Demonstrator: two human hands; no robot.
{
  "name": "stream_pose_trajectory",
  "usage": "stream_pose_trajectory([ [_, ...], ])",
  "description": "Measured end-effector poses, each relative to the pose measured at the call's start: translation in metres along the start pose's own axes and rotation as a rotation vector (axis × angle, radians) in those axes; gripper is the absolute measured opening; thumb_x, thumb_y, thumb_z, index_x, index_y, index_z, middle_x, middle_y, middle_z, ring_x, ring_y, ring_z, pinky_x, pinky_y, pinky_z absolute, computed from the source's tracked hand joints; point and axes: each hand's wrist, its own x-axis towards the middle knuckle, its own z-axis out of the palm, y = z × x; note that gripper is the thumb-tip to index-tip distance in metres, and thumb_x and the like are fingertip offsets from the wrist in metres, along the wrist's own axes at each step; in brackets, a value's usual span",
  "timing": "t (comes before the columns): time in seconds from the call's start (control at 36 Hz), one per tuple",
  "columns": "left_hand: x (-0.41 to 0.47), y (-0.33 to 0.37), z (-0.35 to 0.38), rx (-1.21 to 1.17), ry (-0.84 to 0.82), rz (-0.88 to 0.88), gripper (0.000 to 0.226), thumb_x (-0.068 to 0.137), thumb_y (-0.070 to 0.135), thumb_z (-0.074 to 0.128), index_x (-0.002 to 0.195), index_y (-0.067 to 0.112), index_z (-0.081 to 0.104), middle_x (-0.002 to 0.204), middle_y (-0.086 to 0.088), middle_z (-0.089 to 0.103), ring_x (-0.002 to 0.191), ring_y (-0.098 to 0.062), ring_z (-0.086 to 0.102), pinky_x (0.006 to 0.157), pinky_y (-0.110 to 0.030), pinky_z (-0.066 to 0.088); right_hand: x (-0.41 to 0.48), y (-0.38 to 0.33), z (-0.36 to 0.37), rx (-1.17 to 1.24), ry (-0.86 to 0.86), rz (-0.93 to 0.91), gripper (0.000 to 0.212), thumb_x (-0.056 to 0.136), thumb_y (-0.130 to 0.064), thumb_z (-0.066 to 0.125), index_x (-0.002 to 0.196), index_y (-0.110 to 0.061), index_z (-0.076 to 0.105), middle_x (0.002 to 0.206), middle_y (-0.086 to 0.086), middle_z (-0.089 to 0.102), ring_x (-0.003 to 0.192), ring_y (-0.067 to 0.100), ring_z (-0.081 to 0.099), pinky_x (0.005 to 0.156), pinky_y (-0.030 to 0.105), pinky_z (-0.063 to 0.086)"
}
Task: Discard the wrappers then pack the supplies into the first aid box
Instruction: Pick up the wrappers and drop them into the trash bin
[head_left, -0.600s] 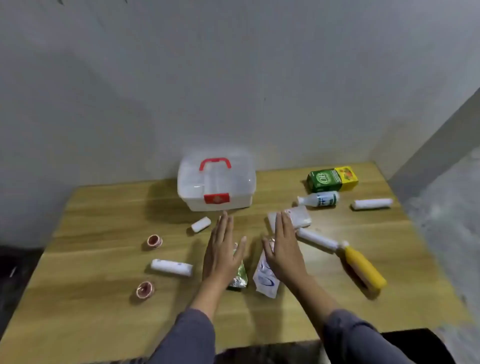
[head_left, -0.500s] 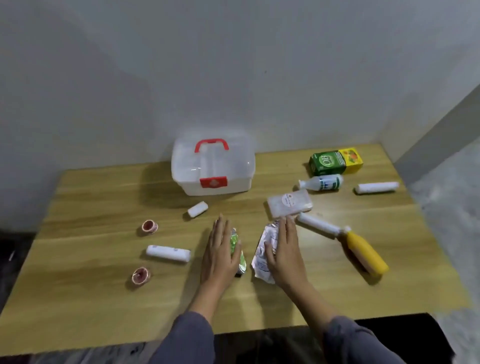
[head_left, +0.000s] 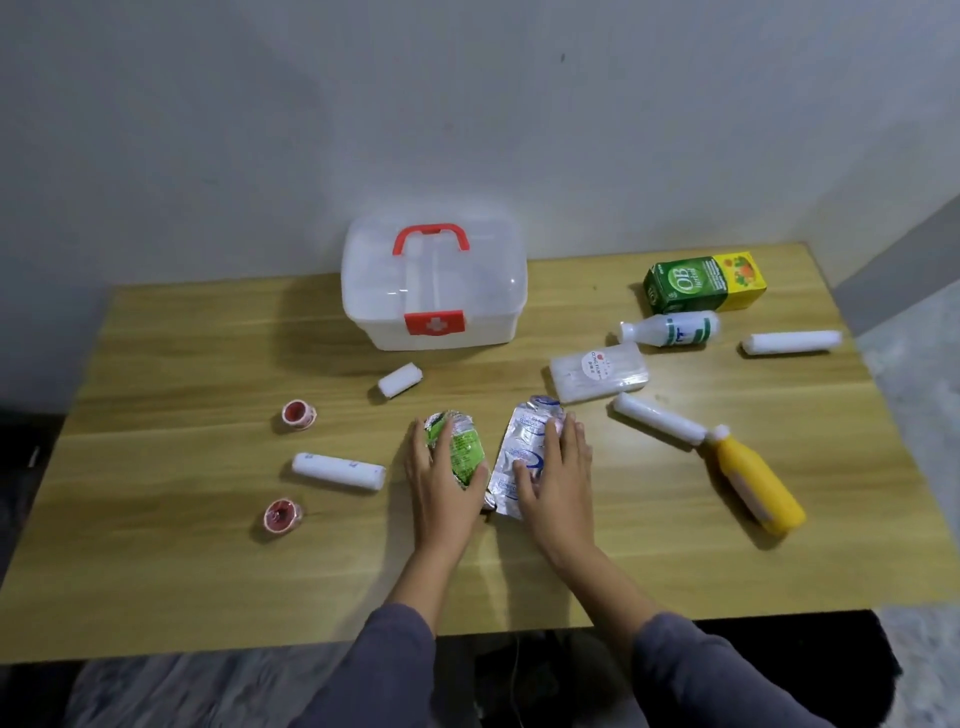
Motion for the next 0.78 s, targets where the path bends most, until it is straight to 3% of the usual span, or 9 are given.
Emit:
stream_pose_trajectory([
  [0.06, 0.002, -0.001, -0.001, -0.056, 0.017, -0.012, 0.063, 0.074, 0.011, 0.075, 0.133, 0.011, 0.051, 0.152, -0.016, 0.027, 0.143, -0.03, 0.024, 0.115, -0.037, 0.026, 0.002, -0.005, 0.0, 0.067, 0.026, -0.017, 0.059, 0.089, -0.019, 0.051, 0.141, -0.002, 0.028, 0.152, 0.015, 0.025, 0.143, 0.03, 0.017, 0.118, 0.036, 0.012],
  [0.14, 0.005, 0.0, -0.005, -0.139, 0.015, -0.047, 0.062, 0.07, 0.008, 0.078, 0.128, 0.013, 0.055, 0.145, -0.012, 0.031, 0.136, -0.023, 0.032, 0.104, -0.02, 0.027, 0.003, -0.011, 0.001, 0.175, 0.044, -0.028, 0.051, 0.084, -0.008, 0.056, 0.133, -0.001, 0.042, 0.141, 0.014, 0.04, 0.132, 0.026, 0.033, 0.11, 0.023, 0.023],
  [0.22, 0.008, 0.0, -0.009, -0.182, -0.003, -0.081, 0.063, 0.068, 0.007, 0.08, 0.125, 0.014, 0.057, 0.137, -0.011, 0.034, 0.126, -0.017, 0.037, 0.094, -0.009, 0.023, 0.004, -0.015, 0.004, 0.274, 0.084, -0.019, 0.045, 0.078, -0.001, 0.057, 0.123, -0.004, 0.052, 0.129, 0.013, 0.046, 0.121, 0.027, 0.039, 0.1, 0.038, 0.043],
  [0.36, 0.013, -0.004, -0.017, -0.17, -0.042, -0.079, 0.065, 0.065, 0.012, 0.083, 0.124, 0.021, 0.057, 0.118, -0.004, 0.044, 0.113, -0.018, 0.047, 0.091, -0.018, 0.032, 0.008, -0.019, 0.0, 0.387, 0.086, 0.067, 0.043, 0.074, -0.001, 0.065, 0.117, -0.007, 0.056, 0.117, 0.006, 0.043, 0.113, 0.023, 0.046, 0.095, 0.024, 0.038],
  [0.44, 0.014, -0.006, -0.02, -0.213, -0.061, -0.065, 0.064, 0.065, 0.011, 0.083, 0.123, 0.02, 0.058, 0.122, -0.007, 0.055, 0.116, -0.019, 0.049, 0.092, -0.024, 0.035, 0.013, -0.019, -0.005, 0.44, 0.053, 0.121, 0.043, 0.074, -0.004, 0.069, 0.115, -0.01, 0.058, 0.111, 0.002, 0.044, 0.1, 0.018, 0.052, 0.086, 0.023, 0.044],
  [0.53, 0.014, -0.005, -0.022, -0.295, -0.102, -0.093, 0.065, 0.066, 0.005, 0.082, 0.125, 0.018, 0.056, 0.128, -0.002, 0.058, 0.113, -0.011, 0.05, 0.092, -0.018, 0.037, 0.017, -0.018, -0.008, 0.48, 0.008, 0.156, 0.04, 0.07, -0.004, 0.074, 0.107, -0.011, 0.062, 0.104, 0.007, 0.059, 0.087, 0.017, 0.057, 0.079, 0.025, 0.049],
  [0.64, 0.013, -0.004, -0.025, -0.368, -0.14, -0.106, 0.065, 0.067, -0.003, 0.078, 0.125, 0.017, 0.055, 0.12, 0.004, 0.058, 0.106, -0.009, 0.052, 0.073, 0.004, 0.037, 0.02, -0.018, -0.012, 0.563, -0.067, 0.176, 0.039, 0.071, 0.0, 0.072, 0.107, -0.01, 0.063, 0.092, 0.006, 0.064, 0.082, 0.019, 0.061, 0.073, 0.025, 0.05],
  [0.72, 0.012, -0.005, -0.027, -0.378, -0.157, -0.106, 0.066, 0.068, -0.003, 0.077, 0.127, 0.018, 0.055, 0.124, 0.007, 0.054, 0.114, -0.009, 0.049, 0.074, 0.008, 0.034, 0.021, -0.018, -0.015, 0.584, -0.118, 0.168, 0.044, 0.075, 0.002, 0.068, 0.116, -0.01, 0.061, 0.095, 0.006, 0.065, 0.077, 0.013, 0.062, 0.069, 0.016, 0.051],
  [0.78, 0.012, -0.006, -0.029, -0.39, -0.167, -0.115, 0.067, 0.068, -0.003, 0.077, 0.128, 0.017, 0.054, 0.126, 0.007, 0.053, 0.117, -0.008, 0.047, 0.072, 0.009, 0.033, 0.021, -0.017, -0.018, 0.608, -0.142, 0.166, 0.045, 0.077, 0.003, 0.066, 0.12, -0.01, 0.059, 0.102, 0.009, 0.066, 0.079, 0.014, 0.063, 0.074, 0.022, 0.055],
])
